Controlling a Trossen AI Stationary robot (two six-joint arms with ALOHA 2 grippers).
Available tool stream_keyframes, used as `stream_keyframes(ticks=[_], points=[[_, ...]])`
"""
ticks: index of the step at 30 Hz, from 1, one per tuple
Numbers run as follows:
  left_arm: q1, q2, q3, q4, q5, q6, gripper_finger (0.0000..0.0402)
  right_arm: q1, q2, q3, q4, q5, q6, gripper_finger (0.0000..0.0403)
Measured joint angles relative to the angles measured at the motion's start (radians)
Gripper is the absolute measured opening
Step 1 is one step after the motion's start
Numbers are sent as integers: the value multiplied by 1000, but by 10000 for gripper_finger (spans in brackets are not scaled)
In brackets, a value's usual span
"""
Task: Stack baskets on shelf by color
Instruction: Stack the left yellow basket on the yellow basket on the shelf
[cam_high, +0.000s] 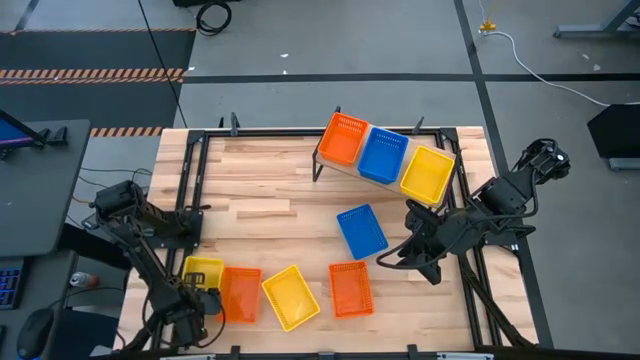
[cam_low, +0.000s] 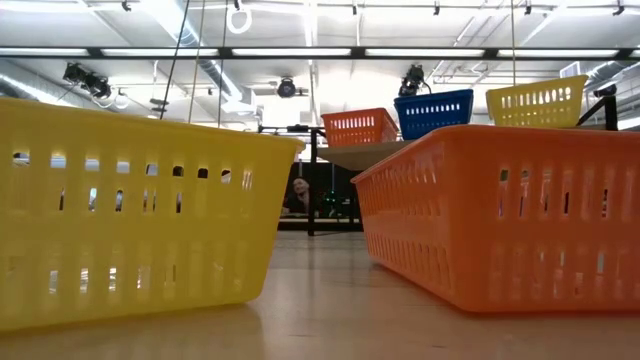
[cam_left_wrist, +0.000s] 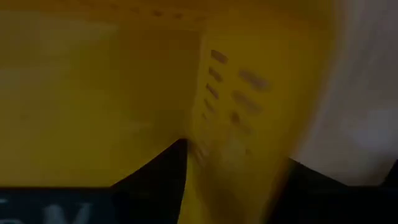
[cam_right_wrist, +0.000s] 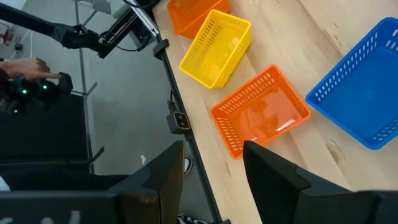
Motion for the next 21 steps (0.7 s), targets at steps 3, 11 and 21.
stream_keyframes(ticks=[3,11,21], points=[[29,0,2,13,7,1,162,0,0,0,0,0,-1,171],[141,0,121,-70,37,96,14,0,0,0,-1,-1,-60,171],[282,1,469,-483,-99,255,4,0,0,0,-2,-1,-133,171]])
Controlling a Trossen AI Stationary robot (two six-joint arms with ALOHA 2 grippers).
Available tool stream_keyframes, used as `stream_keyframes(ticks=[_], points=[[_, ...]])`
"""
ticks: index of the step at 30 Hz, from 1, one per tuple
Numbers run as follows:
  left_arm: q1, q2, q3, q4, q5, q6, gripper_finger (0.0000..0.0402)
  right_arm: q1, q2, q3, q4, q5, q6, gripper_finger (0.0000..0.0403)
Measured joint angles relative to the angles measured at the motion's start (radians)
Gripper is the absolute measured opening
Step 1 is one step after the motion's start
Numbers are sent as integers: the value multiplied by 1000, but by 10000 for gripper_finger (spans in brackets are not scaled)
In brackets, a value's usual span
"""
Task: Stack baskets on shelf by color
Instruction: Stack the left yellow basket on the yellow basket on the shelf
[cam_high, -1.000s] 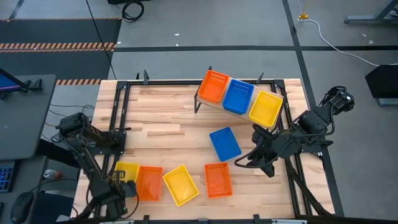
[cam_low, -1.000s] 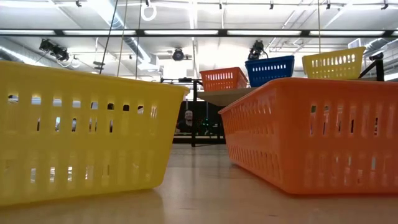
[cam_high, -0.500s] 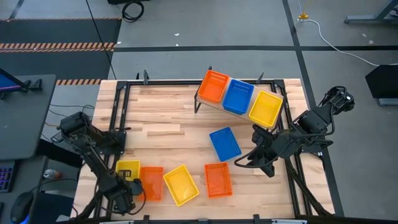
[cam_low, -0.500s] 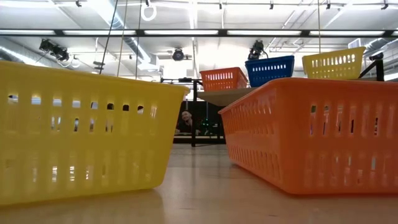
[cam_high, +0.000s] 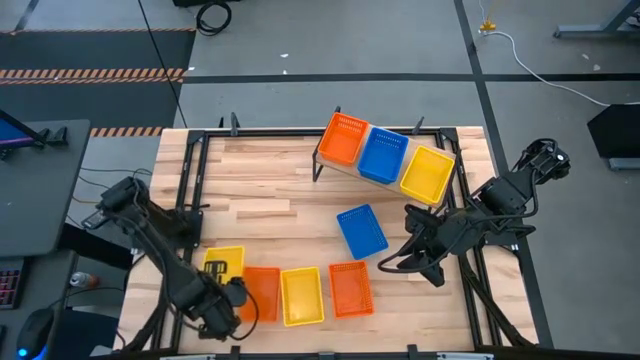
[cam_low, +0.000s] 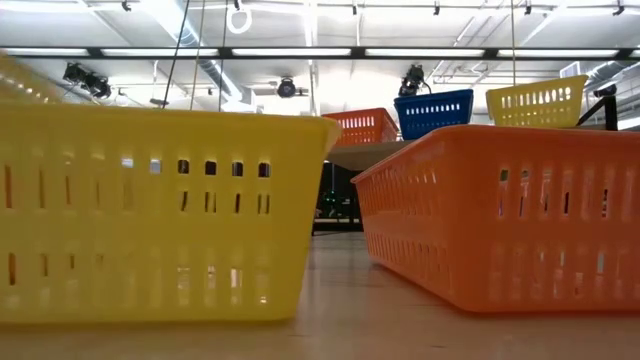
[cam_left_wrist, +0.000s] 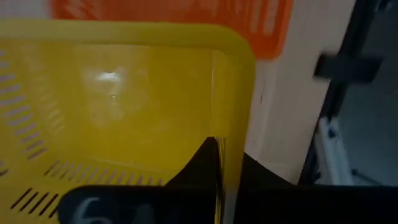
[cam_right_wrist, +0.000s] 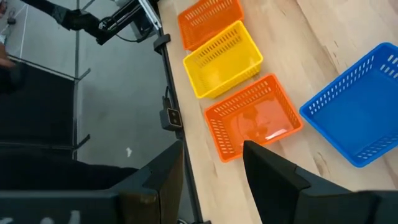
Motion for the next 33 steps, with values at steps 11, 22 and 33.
stream_keyframes(ticks=[11,22,33], points=[[193,0,351,-72,-182,263,2,-21,0,0,-88,66,27,171],[305,2,398,7,-80,571,2,-202,62,0,-73,-125,48,165],[315,30,397,22,-22,944,3,-415,150,-1,197,-284,31,165]])
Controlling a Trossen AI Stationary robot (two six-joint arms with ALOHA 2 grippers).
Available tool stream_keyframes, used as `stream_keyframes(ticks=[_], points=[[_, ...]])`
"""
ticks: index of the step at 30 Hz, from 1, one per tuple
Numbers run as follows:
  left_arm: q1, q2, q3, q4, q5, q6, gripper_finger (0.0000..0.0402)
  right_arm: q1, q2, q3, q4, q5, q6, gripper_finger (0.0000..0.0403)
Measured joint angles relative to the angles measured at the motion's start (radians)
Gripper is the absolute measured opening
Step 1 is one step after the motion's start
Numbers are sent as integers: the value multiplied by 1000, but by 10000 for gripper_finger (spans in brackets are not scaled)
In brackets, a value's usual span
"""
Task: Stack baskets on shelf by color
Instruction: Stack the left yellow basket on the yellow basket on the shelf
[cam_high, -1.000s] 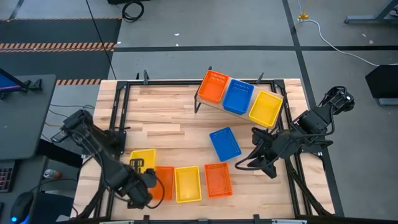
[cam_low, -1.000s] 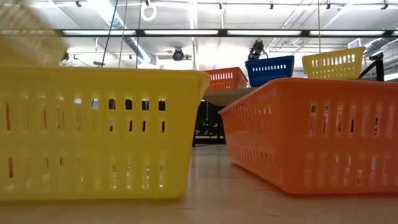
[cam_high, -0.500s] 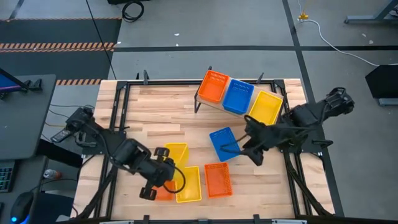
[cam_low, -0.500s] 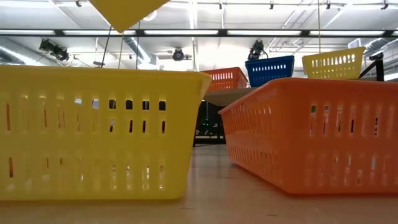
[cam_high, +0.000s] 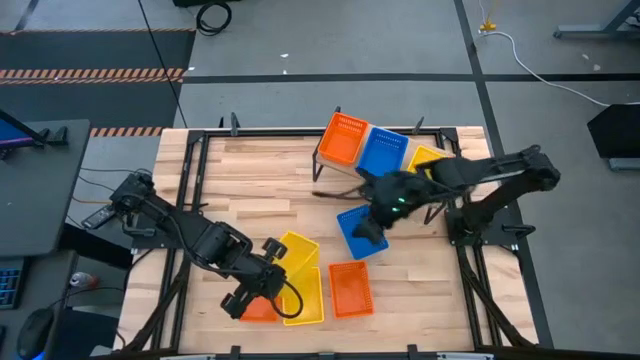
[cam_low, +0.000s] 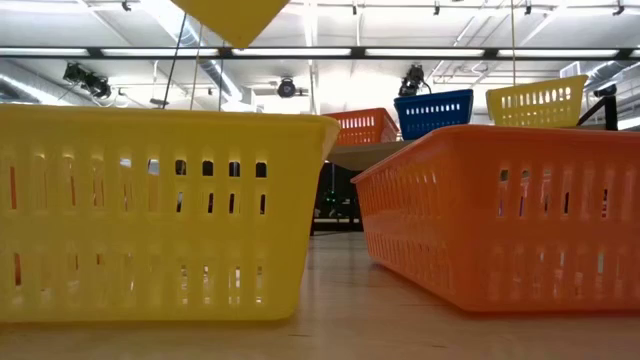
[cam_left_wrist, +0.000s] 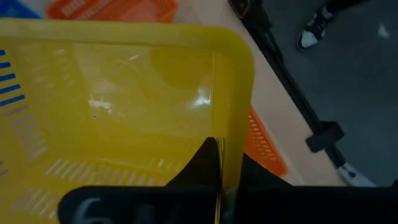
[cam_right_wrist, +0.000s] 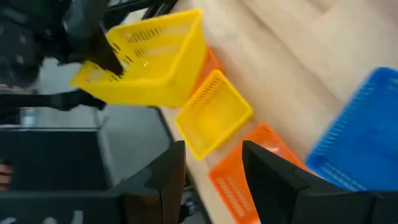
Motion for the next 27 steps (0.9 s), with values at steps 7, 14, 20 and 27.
stream_keyframes(ticks=[7,14,20,27], points=[[49,0,0,-11,70,178,3,-69,125,0,180,-191,14,165],[80,5,0,-37,100,305,3,-88,183,2,282,-254,74,165],[102,5,0,-36,108,385,4,-91,212,3,299,-278,104,165],[132,5,0,-27,107,393,4,-123,242,3,313,-311,36,181]])
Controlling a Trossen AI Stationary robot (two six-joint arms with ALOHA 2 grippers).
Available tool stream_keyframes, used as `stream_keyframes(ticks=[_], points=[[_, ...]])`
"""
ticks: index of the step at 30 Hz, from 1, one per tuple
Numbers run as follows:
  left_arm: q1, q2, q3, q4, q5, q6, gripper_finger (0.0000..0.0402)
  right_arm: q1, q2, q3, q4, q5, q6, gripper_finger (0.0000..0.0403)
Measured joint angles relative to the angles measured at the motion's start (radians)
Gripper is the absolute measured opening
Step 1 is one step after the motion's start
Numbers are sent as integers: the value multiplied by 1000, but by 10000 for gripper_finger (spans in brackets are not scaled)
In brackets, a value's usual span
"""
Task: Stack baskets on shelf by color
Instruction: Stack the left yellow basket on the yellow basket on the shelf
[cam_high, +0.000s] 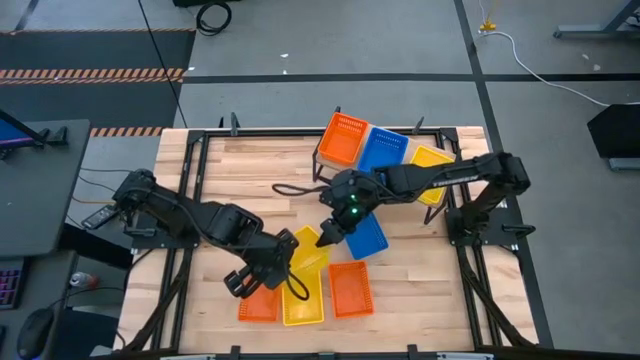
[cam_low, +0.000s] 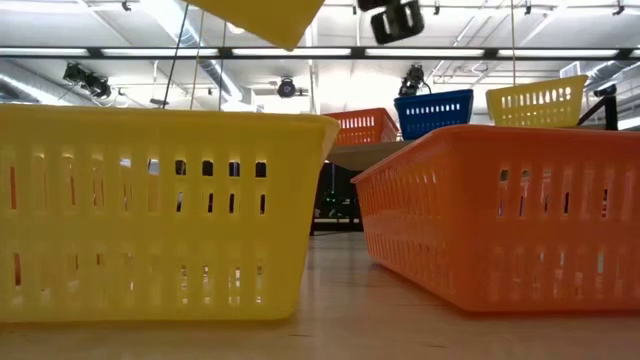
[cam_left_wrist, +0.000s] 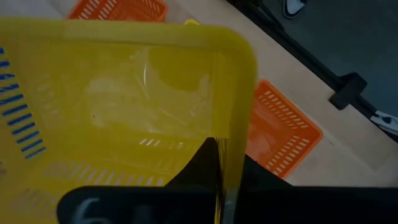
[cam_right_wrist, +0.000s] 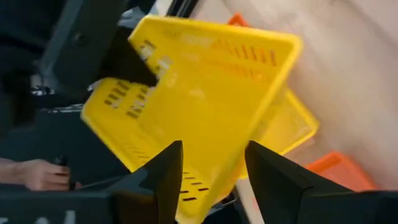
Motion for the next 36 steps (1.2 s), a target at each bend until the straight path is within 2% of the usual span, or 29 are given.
stream_keyframes(ticks=[4,8,12,16,21,29,36], points=[[12,0,0,2,-6,-3,4,-25,23,0,-2,-18,-30,197],[21,0,0,17,-33,-2,4,-32,48,0,-12,-51,-59,192],[24,1,4,32,-54,16,5,-31,64,0,-28,-54,-65,158],[24,2,34,32,-80,45,15,-38,66,0,-37,-65,-41,98],[34,-2,108,27,-121,47,66,-43,66,0,-41,-45,-38,14],[86,-3,260,-11,-177,-5,169,-48,49,1,-59,-26,-61,8],[120,-3,402,-50,-191,-39,212,-87,-30,2,-129,0,-140,7]])
